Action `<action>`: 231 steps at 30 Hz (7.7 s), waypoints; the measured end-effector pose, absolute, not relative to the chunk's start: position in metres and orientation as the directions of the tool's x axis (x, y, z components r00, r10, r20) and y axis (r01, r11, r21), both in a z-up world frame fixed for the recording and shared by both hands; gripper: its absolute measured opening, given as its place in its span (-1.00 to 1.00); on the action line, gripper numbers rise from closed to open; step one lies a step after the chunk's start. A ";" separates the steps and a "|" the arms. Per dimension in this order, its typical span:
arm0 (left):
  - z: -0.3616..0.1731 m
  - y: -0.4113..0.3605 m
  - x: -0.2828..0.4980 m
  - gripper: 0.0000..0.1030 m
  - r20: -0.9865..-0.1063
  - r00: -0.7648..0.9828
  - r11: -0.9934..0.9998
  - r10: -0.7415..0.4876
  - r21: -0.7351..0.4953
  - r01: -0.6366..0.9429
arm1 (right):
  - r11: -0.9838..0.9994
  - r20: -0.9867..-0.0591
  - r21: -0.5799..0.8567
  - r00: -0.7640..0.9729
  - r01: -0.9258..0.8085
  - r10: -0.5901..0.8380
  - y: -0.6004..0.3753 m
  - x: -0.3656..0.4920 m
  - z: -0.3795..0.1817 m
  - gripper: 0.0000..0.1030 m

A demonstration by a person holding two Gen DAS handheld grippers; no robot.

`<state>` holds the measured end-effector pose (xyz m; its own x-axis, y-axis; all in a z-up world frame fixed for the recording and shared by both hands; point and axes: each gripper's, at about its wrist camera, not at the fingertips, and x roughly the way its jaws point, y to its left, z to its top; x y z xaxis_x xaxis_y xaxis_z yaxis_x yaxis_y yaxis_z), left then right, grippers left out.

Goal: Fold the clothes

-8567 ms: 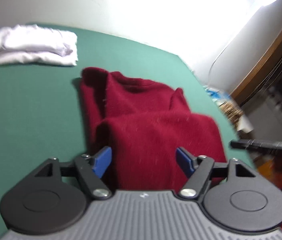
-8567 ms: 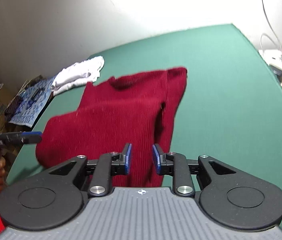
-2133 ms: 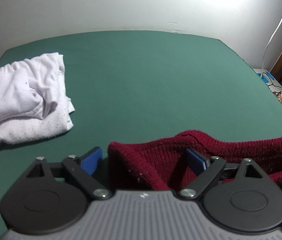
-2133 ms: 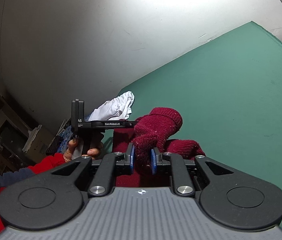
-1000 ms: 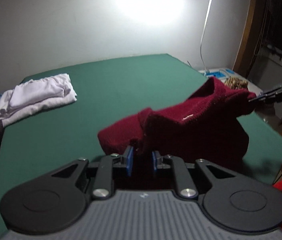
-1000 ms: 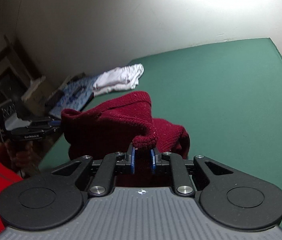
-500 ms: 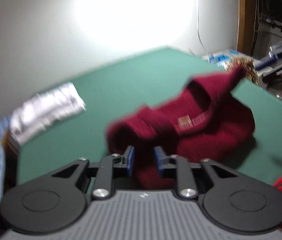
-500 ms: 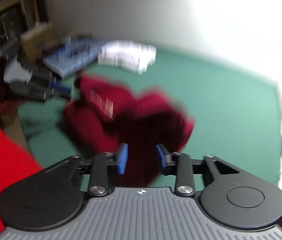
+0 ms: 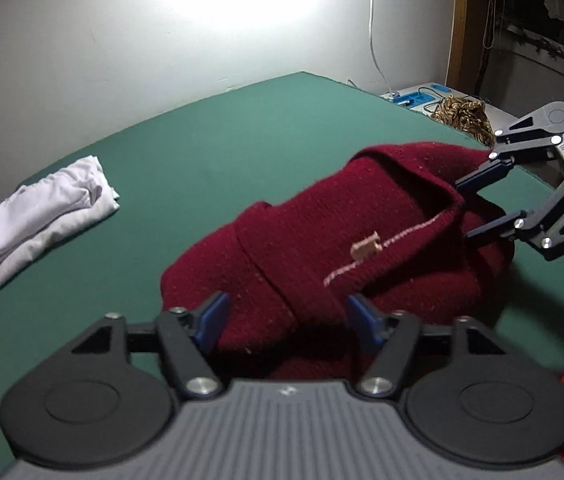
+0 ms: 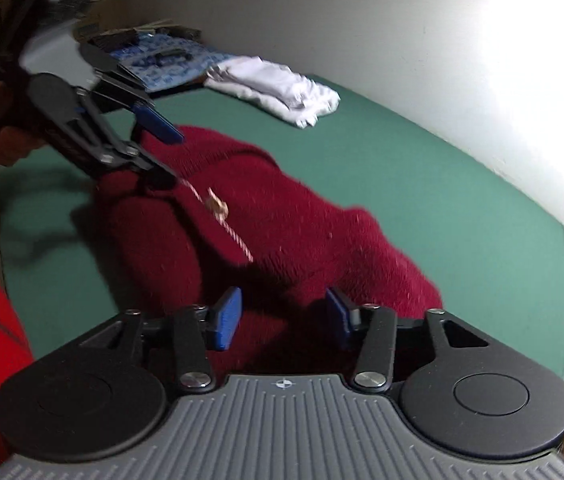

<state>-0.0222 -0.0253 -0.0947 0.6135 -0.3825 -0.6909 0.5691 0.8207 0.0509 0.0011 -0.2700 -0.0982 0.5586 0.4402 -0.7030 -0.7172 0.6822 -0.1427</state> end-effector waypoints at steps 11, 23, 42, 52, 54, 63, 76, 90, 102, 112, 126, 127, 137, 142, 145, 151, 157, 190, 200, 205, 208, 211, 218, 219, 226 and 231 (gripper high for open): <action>-0.104 -0.043 -0.023 0.48 -0.681 0.650 0.794 -0.335 0.167 0.584 | 0.752 -0.615 -0.181 0.669 -0.634 0.417 -0.258 -0.002 -0.096 -0.12; -0.080 -0.032 -0.016 -0.64 -0.673 0.643 0.808 -0.365 0.113 0.578 | 0.725 -0.568 -0.249 0.703 -0.642 0.428 -0.248 0.002 -0.099 -0.80; -0.083 -0.023 -0.054 -0.49 -0.729 0.533 0.799 -0.430 -0.033 0.600 | 0.577 -0.727 -0.199 0.514 -0.792 0.455 -0.241 -0.035 -0.105 -0.54; -0.071 -0.020 -0.058 -0.18 -0.757 0.491 0.755 -0.432 -0.005 0.656 | 0.836 -0.502 0.007 0.721 -0.548 0.477 -0.271 0.002 -0.051 -0.50; -0.062 -0.016 -0.055 -0.18 -0.742 0.501 0.763 -0.446 -0.022 0.646 | 0.859 -0.521 -0.044 0.746 -0.509 0.415 -0.261 0.007 -0.069 -0.56; -0.041 -0.004 -0.018 0.82 -0.620 0.578 0.828 -0.531 -0.233 0.510 | 0.886 -0.558 -0.109 0.766 -0.451 0.321 -0.245 -0.006 -0.122 -0.43; -0.100 -0.053 -0.054 0.71 -0.694 0.610 0.799 -0.382 0.084 0.596 | 0.862 -0.470 -0.248 0.833 -0.442 0.292 -0.249 -0.032 -0.134 -0.42; -0.075 -0.034 -0.050 0.71 -0.635 0.619 0.826 -0.462 -0.054 0.561 | 0.852 -0.544 -0.171 0.769 -0.494 0.337 -0.264 -0.028 -0.114 0.01; -0.110 0.062 0.044 0.71 -0.703 0.581 0.911 -0.410 -0.347 0.223 | 0.786 -0.580 0.604 0.605 -0.130 0.545 -0.396 0.051 -0.097 0.48; -0.136 0.067 0.064 0.73 -0.689 0.510 0.850 -0.516 -0.484 0.207 | 0.680 -0.597 0.718 0.370 -0.147 0.711 -0.381 0.088 -0.145 0.47; -0.157 0.070 0.072 0.73 -0.637 0.402 0.733 -0.658 -0.663 0.150 | 0.579 -0.523 0.785 0.265 -0.219 0.810 -0.360 0.110 -0.161 0.51; -0.156 0.069 0.069 0.73 -0.634 0.412 0.736 -0.654 -0.659 0.154 | 0.584 -0.526 0.779 0.269 -0.228 0.807 -0.358 0.110 -0.161 0.51; -0.148 0.040 0.050 0.73 -0.670 0.468 0.801 -0.576 -0.578 0.159 | 0.640 -0.558 0.702 0.316 -0.313 0.767 -0.340 0.101 -0.154 0.34; -0.136 0.022 0.043 0.30 -0.684 0.523 0.839 -0.510 -0.530 0.125 | 0.682 -0.582 0.679 0.366 -0.272 0.726 -0.336 0.091 -0.151 0.04; -0.122 0.018 0.039 0.11 -0.683 0.554 0.855 -0.476 -0.506 0.111 | 0.674 -0.571 0.689 0.375 -0.265 0.731 -0.338 0.090 -0.142 -0.05; -0.066 0.034 0.037 0.07 -0.631 0.647 0.876 -0.429 -0.465 0.129 | 0.591 -0.471 0.728 0.374 -0.346 0.799 -0.325 0.108 -0.103 -0.07; 0.013 0.089 0.072 0.08 -0.525 0.776 0.911 -0.349 -0.383 0.151 | 0.483 -0.320 0.754 0.393 -0.445 0.862 -0.276 0.161 -0.057 -0.08; -0.061 0.323 0.247 0.64 -0.479 0.870 0.981 -0.118 -0.193 0.027 | 0.877 -0.451 0.340 0.760 -0.339 0.469 -0.066 0.324 -0.102 0.33; -0.065 0.240 0.288 0.17 -0.469 0.881 0.996 -0.059 -0.085 0.021 | 0.939 -0.322 -0.007 0.890 -0.344 0.324 0.004 0.296 -0.102 -0.35; -0.093 0.240 0.287 0.36 -0.471 0.882 0.999 -0.021 -0.044 0.000 | 0.908 -0.406 -0.163 0.865 -0.387 0.296 0.043 0.286 -0.151 -0.09; -0.110 0.241 0.286 0.38 -0.471 0.882 1.000 0.002 -0.019 -0.012 | 0.895 -0.373 -0.245 0.888 -0.373 0.269 0.053 0.271 -0.169 -0.03; -0.127 0.245 0.285 0.64 -0.467 0.884 1.000 0.026 -0.001 -0.029 | 0.909 -0.362 -0.225 0.896 -0.350 0.256 0.057 0.264 -0.173 -0.03; -0.093 0.251 0.276 0.52 -0.487 0.873 0.996 0.013 -0.070 -0.053 | 0.898 -0.363 -0.182 0.876 -0.401 0.317 0.034 0.261 -0.140 0.04; -0.081 0.246 0.269 0.54 -0.463 0.886 0.998 0.027 -0.045 -0.054 | 0.913 -0.353 -0.148 0.882 -0.381 0.311 0.027 0.257 -0.128 0.07; -0.019 0.214 0.193 0.98 -0.319 0.937 0.990 0.140 0.032 -0.137 | 0.982 -0.449 -0.059 0.884 -0.177 0.132 0.009 0.218 -0.073 0.36; -0.025 0.193 0.156 0.99 -0.415 0.895 0.986 0.166 0.050 -0.159 | 0.993 -0.487 -0.052 0.871 -0.108 0.069 0.031 0.189 -0.059 0.51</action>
